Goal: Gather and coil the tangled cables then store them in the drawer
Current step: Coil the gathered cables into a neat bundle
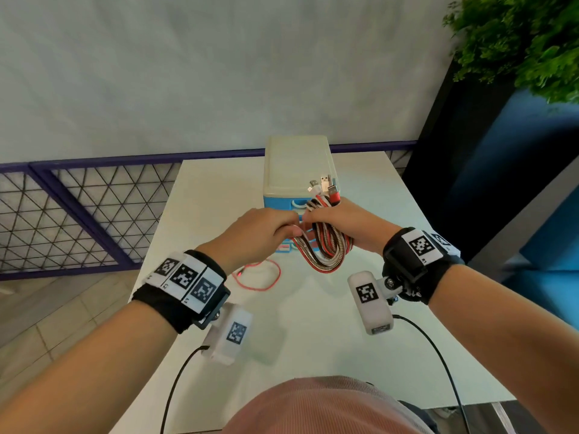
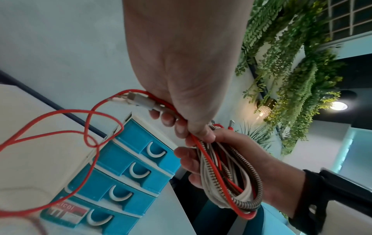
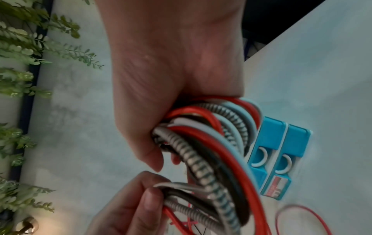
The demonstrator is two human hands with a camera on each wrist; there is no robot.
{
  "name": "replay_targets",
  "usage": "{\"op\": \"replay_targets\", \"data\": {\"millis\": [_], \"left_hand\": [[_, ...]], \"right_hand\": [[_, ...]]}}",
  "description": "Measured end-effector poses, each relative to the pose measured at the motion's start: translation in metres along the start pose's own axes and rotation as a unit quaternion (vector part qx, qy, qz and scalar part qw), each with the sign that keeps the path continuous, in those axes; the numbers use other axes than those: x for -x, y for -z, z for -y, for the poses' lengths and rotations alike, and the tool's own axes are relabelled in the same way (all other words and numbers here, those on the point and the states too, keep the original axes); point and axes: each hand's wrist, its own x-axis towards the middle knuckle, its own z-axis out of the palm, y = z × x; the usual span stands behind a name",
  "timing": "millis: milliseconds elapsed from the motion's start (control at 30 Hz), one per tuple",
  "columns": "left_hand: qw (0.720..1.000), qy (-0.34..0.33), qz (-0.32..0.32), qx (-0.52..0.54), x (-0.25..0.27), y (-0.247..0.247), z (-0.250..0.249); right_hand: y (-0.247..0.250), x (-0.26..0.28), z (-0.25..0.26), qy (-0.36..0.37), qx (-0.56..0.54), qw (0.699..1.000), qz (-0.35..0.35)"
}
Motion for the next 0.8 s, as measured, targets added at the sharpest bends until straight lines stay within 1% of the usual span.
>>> {"op": "replay_targets", "data": {"millis": [100,167,233,333,400,467,600,667,733,800], "left_hand": [[0.999,-0.029,-0.024,0.005,-0.001,0.003,-0.003],[0.999,-0.022,-0.02,0.041,-0.001,0.007,-0.005],[0.996,-0.006,-0.005,0.084,-0.001,0.009,-0.007],[0.987,0.022,0.005,0.158,-0.002,0.013,-0.012],[0.984,0.027,0.018,0.174,-0.002,0.017,-0.015],[0.986,0.021,0.04,0.162,-0.003,0.022,-0.017],[0.99,0.023,0.062,0.127,-0.006,0.032,-0.021],[0.991,0.021,0.077,0.106,-0.007,0.035,-0.025],[0.996,0.025,0.07,0.058,-0.008,0.036,-0.026],[0.997,0.058,0.059,-0.008,-0.012,0.039,-0.025]], "right_hand": [[-0.002,0.004,-0.001,-0.005,-0.047,0.998,0.043],[-0.003,0.006,-0.002,-0.01,-0.095,0.992,0.08],[-0.006,0.007,-0.003,-0.001,-0.12,0.988,0.099],[-0.011,0.01,-0.001,0.022,-0.088,0.991,0.094],[-0.014,0.014,0.001,0.039,-0.05,0.993,0.101],[-0.017,0.016,0.001,0.034,-0.047,0.993,0.106],[-0.02,0.015,-0.001,0.017,-0.09,0.989,0.12],[-0.021,0.016,0.0,0.019,-0.105,0.985,0.135],[-0.021,0.02,0.001,0.017,-0.094,0.983,0.154],[-0.02,0.02,0.002,0.005,-0.078,0.983,0.169]]}}
